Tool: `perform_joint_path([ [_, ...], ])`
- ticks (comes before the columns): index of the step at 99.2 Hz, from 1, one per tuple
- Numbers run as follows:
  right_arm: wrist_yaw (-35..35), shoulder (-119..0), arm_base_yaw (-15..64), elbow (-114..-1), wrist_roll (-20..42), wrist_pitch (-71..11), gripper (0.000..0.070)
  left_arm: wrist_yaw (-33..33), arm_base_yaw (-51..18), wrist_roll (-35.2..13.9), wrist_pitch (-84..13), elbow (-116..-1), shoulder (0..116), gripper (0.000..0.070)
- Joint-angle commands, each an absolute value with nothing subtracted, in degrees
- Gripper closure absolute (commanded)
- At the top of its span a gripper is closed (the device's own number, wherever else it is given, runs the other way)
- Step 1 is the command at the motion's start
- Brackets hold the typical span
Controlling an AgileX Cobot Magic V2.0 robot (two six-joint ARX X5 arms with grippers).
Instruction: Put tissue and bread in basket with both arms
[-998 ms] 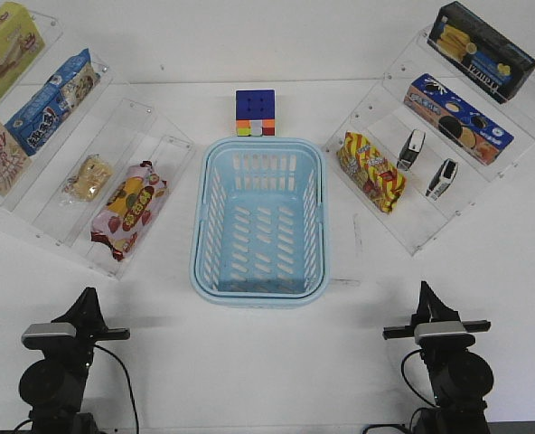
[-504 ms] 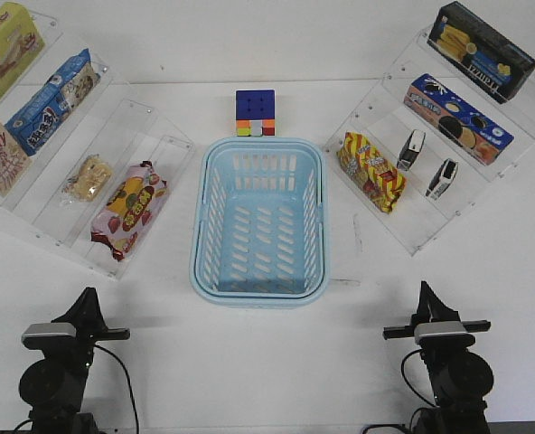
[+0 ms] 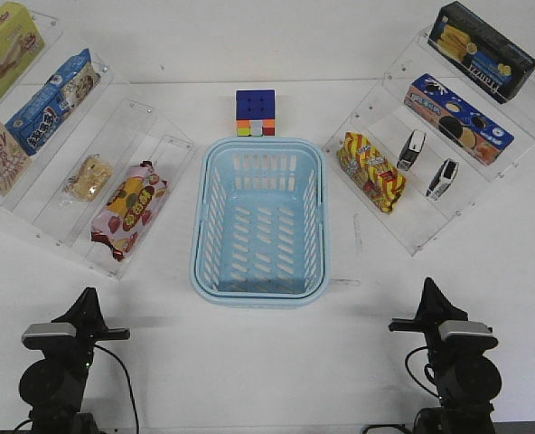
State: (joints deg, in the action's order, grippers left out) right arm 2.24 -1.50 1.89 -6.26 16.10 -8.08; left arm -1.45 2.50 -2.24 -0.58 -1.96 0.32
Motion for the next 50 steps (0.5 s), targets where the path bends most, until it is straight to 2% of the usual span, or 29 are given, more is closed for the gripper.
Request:
perform_joint_path([
  [1,3.9,-4.2,1.8,-11.9,23.8,-9.4,0.0700,-1.5,2.6,-1.6,0.1,-0.8,0.2,0.0699],
  [13,6.3,-14.9,1.8,-21.0,23.7,-14.2,0.0700,-1.5,2.6,-1.5,0.1,-0.8,0.2,0.0699],
  [18,5.9,-20.0,1.8,-24.5,21.5,-14.8,0.0690,-1.5,2.6,-1.5,0.1,-0.8,0.2,0.0699],
  [23,5.3,-24.9,1.8,-27.9,18.6,-15.0,0.0594,-1.5,2.6,-1.5,0.1,-0.8,0.2,0.0699],
  [30,4.4,-31.3,1.8,-32.4,16.1,-15.2,0.0323,-1.5,2.6,-1.5,0.1,-0.8,0.2,0.0699],
  [33,4.3,-34.0,1.8,-34.3,15.7,-15.3,0.0242,-1.5,2.6,-1.5,0.1,-0.8,0.2,0.0699],
  [35,4.3,-35.8,1.8,-35.5,15.5,-15.4,0.0225,-1.5,2.6,-1.5,0.1,-0.8,0.2,0.0699],
  [50,4.9,-49.5,1.7,-45.7,13.0,-17.2,0.0228,-1.5,2.6,-1.5,0.1,-0.8,0.2,0.0699],
])
